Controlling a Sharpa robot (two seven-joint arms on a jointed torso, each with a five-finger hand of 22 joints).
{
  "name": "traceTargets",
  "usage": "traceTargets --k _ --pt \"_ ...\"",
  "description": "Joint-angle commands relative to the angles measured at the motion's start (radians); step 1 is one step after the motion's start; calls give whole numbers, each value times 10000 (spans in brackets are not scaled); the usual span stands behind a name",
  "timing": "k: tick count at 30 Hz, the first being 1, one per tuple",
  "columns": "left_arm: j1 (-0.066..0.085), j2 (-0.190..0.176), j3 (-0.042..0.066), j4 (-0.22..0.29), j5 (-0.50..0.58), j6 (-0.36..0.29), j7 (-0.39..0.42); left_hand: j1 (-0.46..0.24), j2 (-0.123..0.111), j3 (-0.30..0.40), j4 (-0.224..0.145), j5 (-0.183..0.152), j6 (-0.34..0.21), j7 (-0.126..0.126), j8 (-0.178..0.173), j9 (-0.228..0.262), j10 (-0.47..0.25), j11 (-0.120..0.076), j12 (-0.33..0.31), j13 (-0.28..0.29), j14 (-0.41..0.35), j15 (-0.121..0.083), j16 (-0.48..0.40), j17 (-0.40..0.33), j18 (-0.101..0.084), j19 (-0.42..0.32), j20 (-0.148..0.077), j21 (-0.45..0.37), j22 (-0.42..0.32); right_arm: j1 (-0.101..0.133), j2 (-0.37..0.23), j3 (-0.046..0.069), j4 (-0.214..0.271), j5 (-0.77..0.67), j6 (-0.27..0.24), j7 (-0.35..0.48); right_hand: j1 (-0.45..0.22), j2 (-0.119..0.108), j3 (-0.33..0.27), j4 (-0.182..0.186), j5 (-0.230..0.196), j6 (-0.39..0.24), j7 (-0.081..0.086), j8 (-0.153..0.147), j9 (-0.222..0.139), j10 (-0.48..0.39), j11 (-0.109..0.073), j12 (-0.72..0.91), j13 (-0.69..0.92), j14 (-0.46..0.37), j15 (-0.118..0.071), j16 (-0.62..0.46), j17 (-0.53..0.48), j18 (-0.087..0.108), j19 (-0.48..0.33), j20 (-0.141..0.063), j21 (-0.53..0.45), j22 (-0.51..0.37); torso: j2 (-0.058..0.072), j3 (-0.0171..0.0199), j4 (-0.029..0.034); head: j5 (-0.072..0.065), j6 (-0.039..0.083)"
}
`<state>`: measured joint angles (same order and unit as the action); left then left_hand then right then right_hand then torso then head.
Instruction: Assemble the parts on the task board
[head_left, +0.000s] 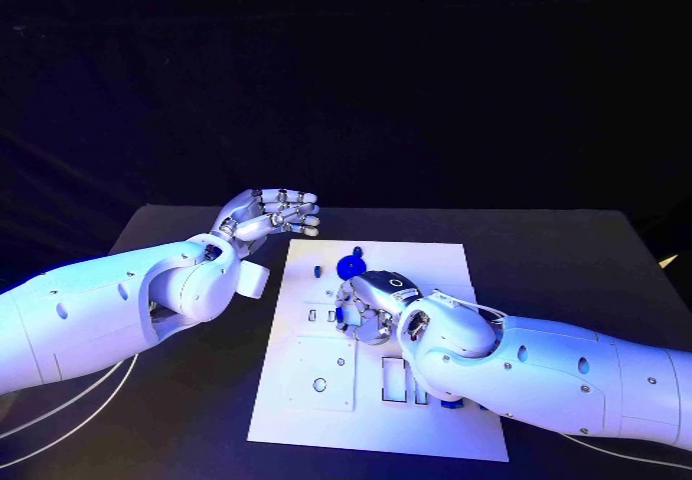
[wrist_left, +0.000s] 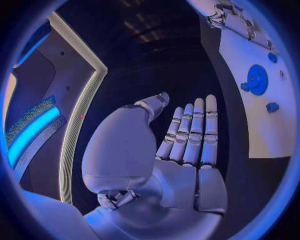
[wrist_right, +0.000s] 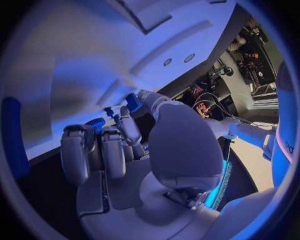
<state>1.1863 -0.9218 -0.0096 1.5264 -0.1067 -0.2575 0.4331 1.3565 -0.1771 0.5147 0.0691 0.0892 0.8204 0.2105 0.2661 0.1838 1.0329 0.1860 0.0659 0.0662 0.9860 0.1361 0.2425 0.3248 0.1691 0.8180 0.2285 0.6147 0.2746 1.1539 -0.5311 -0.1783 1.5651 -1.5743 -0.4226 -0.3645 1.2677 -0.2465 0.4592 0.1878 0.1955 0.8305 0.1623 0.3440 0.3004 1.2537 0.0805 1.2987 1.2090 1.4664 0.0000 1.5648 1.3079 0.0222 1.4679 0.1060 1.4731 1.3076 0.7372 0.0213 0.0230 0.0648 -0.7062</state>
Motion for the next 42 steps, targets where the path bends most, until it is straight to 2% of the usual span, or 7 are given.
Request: traceTargets --k 1,9,21,27,29,32,42 --pt "6 22 6 3 32 188 29 -3 77 -36 13 -30 -35 353 -40 13 -77 13 9 15 -39 0 -61 17 93 -46 -11 60 12 -4 4 -1 20 -118 39 41 10 -88 -176 10 -182 -95 14 -58 -25 -98 13 -70 -36 967 97 -62 2313 38 416 82 -67 2039 -1 -4 4 -3 -5" --pt "5 17 6 -42 -43 165 -62 -40 65 -60 40 -36 -44 357 -45 12 -85 18 6 14 -39 5 -71 33 92 -65 -4 74 18 33 -295 3 328 -118 -658 222 712 113 -3417 1077 -1134 -815 340 -570 -404 -687 312 -375 -534 917 343 -142 2126 120 232 296 -467 1866 -11 -10 5 8 -20" --pt "4 -73 6 -157 -1075 156 -1207 -380 -52 -312 534 -48 312 131 146 148 937 -341 428 236 1577 -499 1229 1148 151 659 -391 1123 489 751 -1607 104 1630 614 -1044 991 352 -53 -3831 1090 -500 -869 417 -643 -525 -734 398 -301 -589 895 432 -177 2046 156 164 402 -632 1805 -24 -3 -24 -13 0" --pt "8 -151 8 -206 -2523 883 -3008 -778 30 -997 1554 -21 153 -141 813 486 1046 -675 2101 1420 2149 -816 4928 3978 193 1097 -850 3306 1770 1315 -2496 152 2029 2961 -532 1160 -4 261 -4271 1088 -4 -558 311 -385 -493 -719 289 -259 -620 849 344 -257 1870 208 53 332 -875 1699 -62 -6 -59 23 -6" --pt "11 -165 11 -163 -3360 1215 -3742 -2169 363 -1645 2144 3 -424 -212 1486 857 870 -717 3962 2724 3477 -1005 8271 6815 -30 2025 -910 4856 3384 1508 -2791 166 2031 3750 -451 1228 66 541 -4932 1089 634 -537 279 -302 -503 -717 271 -246 -641 839 316 -281 1822 223 22 298 -962 1667 -92 -10 -62 31 -13" --pt "22 -196 30 -59 -4514 1964 -5073 -2346 687 -2486 2224 52 -1291 -466 4030 2098 -689 -987 8296 5638 4377 -1161 10789 9121 -410 3160 -1056 6947 6324 1787 -3177 185 1833 4703 -412 1393 78 622 -4968 1086 686 -529 273 -279 -505 -726 265 -251 -658 823 310 -308 1762 238 -10 293 -1030 1636 -133 -14 -93 71 -30" --pt "144 -12 66 157 -6475 3359 -8087 -2215 930 -2819 2242 76 -545 -1073 5546 2905 815 -1542 10431 7529 5200 -1652 11861 10394 -733 4380 -1429 7857 8139 2218 -3612 217 1254 6061 -566 1940 199 800 -4986 1075 984 -539 258 -218 -519 -1139 249 -566 -1117 783 292 -382 1609 269 -78 275 -1186 1570 -196 24 -105 110 -106"
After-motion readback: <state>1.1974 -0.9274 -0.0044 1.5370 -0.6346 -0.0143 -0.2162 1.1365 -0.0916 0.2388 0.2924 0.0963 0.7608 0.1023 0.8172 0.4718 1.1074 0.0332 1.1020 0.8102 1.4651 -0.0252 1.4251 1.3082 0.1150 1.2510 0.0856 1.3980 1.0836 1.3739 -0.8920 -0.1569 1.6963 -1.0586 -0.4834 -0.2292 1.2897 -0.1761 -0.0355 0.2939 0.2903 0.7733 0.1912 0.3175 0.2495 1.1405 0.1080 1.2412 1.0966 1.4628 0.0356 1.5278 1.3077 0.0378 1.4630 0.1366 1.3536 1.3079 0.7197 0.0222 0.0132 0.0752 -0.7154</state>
